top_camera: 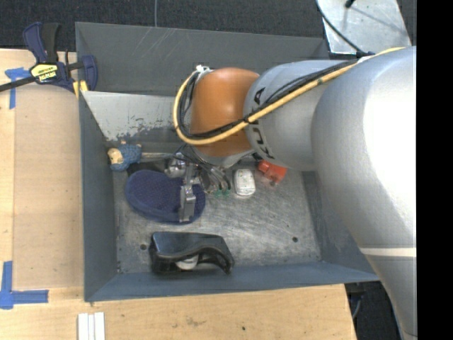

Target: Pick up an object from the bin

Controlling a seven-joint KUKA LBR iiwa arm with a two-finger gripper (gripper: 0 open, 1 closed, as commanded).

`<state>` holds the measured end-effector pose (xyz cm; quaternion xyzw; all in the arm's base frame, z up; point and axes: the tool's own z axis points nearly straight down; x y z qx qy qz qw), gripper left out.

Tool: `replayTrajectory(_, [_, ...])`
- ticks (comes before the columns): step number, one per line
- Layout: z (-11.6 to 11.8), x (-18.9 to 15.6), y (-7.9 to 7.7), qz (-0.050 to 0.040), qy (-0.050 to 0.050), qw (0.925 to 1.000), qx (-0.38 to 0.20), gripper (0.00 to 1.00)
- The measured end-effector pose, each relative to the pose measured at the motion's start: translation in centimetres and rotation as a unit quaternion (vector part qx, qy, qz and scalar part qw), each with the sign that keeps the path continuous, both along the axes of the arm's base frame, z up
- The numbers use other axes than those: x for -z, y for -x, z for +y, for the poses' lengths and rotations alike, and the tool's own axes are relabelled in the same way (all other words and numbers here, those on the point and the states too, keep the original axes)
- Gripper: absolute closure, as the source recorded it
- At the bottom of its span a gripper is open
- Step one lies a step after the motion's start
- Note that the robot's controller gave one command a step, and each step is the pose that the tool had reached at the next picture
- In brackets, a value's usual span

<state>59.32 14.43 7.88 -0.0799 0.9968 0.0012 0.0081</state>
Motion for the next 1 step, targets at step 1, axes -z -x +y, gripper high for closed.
replayTrajectory(1, [2.77,-15.94,-0.37,0.0015,0.001,0.9949,-0.101,1.0])
